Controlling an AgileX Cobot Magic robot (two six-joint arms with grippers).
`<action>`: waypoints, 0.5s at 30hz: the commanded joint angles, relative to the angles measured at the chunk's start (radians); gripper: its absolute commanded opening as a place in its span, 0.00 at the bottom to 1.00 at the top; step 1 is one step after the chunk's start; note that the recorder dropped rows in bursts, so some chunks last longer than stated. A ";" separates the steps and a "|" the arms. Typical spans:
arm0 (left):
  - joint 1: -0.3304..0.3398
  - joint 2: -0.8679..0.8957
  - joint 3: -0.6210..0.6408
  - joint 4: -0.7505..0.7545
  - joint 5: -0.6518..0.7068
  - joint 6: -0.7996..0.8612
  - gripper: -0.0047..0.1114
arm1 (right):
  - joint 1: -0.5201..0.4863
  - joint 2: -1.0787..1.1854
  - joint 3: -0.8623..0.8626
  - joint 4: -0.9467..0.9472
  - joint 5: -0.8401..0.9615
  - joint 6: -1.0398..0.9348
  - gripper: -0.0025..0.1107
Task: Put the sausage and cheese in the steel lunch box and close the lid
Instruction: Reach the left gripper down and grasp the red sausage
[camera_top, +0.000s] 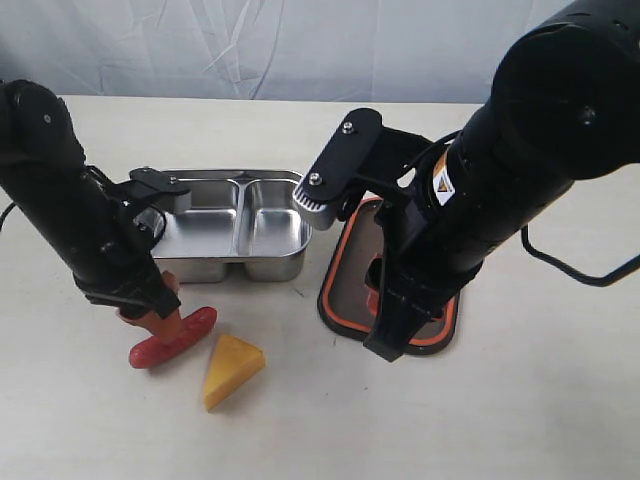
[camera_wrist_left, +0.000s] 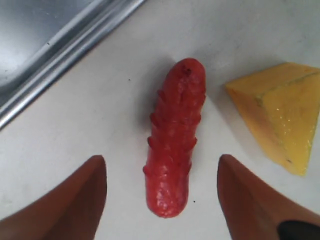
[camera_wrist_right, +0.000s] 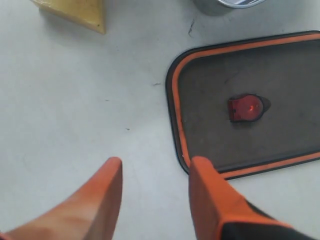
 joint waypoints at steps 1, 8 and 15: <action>-0.054 0.028 -0.003 0.044 -0.033 0.011 0.57 | 0.003 -0.010 0.005 -0.006 -0.006 0.002 0.39; -0.156 0.079 -0.003 0.076 -0.097 0.006 0.52 | 0.003 -0.010 0.005 -0.006 0.001 0.002 0.39; -0.175 0.097 -0.003 0.155 -0.094 -0.108 0.31 | 0.003 -0.010 0.005 -0.006 0.020 0.002 0.39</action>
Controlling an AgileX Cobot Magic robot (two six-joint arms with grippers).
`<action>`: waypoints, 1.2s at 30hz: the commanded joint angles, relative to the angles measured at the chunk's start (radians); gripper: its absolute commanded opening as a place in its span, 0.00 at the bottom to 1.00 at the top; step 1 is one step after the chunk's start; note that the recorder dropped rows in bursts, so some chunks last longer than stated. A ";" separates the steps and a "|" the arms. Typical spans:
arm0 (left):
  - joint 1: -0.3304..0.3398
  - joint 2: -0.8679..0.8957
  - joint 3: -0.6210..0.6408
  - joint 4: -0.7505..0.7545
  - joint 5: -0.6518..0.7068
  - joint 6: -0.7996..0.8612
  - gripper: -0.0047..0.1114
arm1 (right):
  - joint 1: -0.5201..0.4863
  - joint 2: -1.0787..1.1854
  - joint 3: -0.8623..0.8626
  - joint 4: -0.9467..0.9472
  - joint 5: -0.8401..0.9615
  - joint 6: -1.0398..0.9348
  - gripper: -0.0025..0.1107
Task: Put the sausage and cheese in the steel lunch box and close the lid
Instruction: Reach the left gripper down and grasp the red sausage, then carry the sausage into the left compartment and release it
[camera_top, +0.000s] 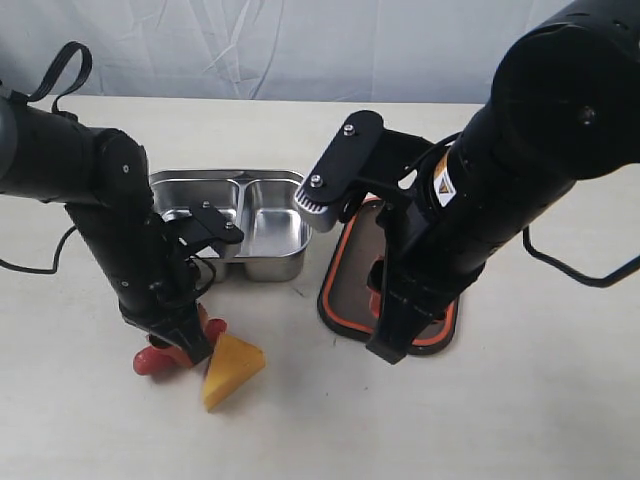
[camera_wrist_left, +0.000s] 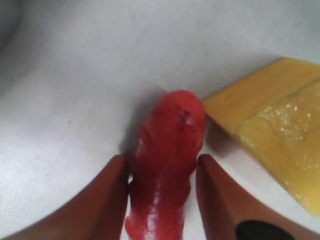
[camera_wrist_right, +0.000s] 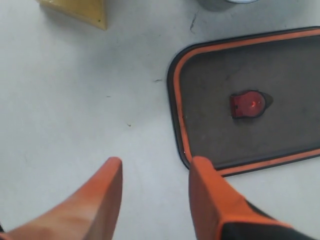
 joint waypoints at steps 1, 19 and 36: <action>-0.010 0.011 -0.001 0.065 0.010 -0.093 0.27 | 0.003 -0.010 0.005 0.000 0.009 0.001 0.39; -0.010 -0.312 -0.056 0.115 -0.188 -0.184 0.04 | 0.003 -0.010 0.005 0.000 0.045 0.001 0.39; 0.091 -0.108 -0.190 0.282 -0.257 -0.343 0.15 | 0.003 -0.010 0.005 0.008 0.035 0.002 0.39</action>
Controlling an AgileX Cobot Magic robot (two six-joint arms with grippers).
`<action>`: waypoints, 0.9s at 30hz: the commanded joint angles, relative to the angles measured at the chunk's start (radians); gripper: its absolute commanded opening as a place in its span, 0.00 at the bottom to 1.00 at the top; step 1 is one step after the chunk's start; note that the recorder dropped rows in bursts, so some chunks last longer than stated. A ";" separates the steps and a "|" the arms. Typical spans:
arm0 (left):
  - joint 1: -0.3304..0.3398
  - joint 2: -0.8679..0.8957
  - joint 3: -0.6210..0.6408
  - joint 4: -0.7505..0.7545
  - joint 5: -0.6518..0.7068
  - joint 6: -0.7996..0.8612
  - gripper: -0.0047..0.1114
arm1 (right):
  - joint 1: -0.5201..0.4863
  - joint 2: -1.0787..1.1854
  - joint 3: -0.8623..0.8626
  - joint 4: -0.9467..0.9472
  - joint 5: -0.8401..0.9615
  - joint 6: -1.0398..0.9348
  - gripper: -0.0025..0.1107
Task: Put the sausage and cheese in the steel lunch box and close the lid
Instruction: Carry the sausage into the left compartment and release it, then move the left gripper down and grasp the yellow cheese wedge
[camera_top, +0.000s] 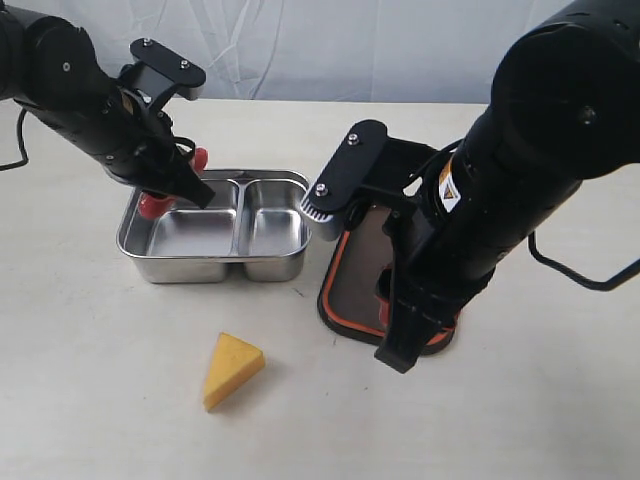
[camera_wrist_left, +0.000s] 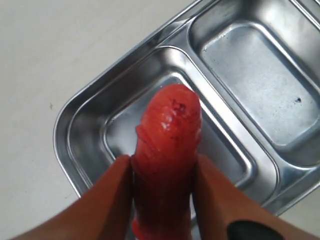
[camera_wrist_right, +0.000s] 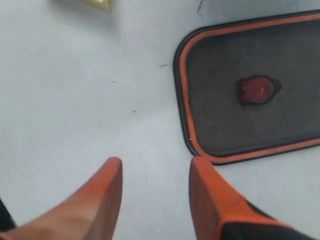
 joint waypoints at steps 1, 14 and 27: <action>0.003 0.024 -0.013 0.017 -0.032 -0.006 0.20 | 0.003 -0.010 0.005 0.002 -0.010 0.002 0.39; 0.003 0.028 -0.017 0.016 -0.014 -0.008 0.62 | 0.003 -0.010 0.005 0.002 0.002 0.020 0.39; 0.000 0.021 -0.008 -0.382 0.539 0.070 0.61 | 0.003 -0.010 0.005 -0.008 0.086 0.048 0.39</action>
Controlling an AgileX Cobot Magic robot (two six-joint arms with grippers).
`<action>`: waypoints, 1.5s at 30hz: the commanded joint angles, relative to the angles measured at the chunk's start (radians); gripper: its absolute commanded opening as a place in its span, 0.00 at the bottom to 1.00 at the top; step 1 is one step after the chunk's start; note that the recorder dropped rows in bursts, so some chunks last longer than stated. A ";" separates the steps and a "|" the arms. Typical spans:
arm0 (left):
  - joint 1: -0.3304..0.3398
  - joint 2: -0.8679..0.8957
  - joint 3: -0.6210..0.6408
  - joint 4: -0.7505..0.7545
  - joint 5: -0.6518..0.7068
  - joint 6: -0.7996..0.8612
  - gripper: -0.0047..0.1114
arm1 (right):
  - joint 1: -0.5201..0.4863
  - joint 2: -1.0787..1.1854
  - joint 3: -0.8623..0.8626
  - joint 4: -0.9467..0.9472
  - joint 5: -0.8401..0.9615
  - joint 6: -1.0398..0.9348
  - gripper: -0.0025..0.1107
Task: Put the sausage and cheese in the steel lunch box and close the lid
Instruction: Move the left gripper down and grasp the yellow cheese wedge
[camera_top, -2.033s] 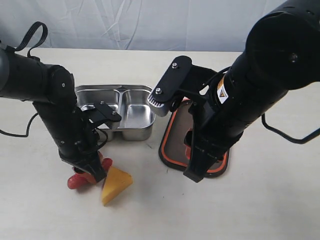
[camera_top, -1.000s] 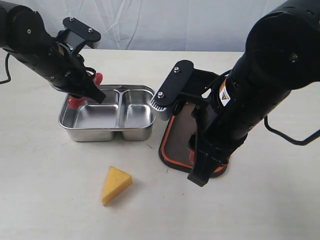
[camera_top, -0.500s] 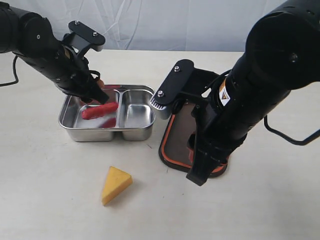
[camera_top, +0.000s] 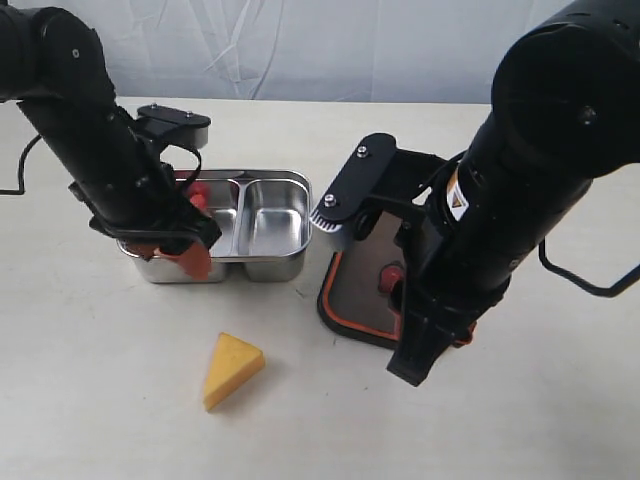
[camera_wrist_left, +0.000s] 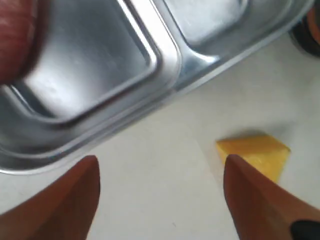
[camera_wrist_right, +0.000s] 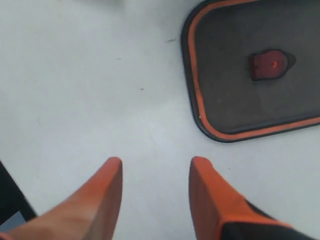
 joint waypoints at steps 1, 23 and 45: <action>0.000 -0.008 0.030 -0.159 0.157 0.071 0.61 | 0.003 -0.010 0.005 -0.008 0.020 0.020 0.39; -0.309 -0.011 0.165 0.033 -0.170 -0.182 0.61 | 0.003 -0.010 0.005 -0.022 0.023 0.031 0.39; -0.309 -0.007 0.260 -0.010 -0.318 -0.220 0.61 | 0.003 -0.010 0.005 -0.014 0.019 0.035 0.39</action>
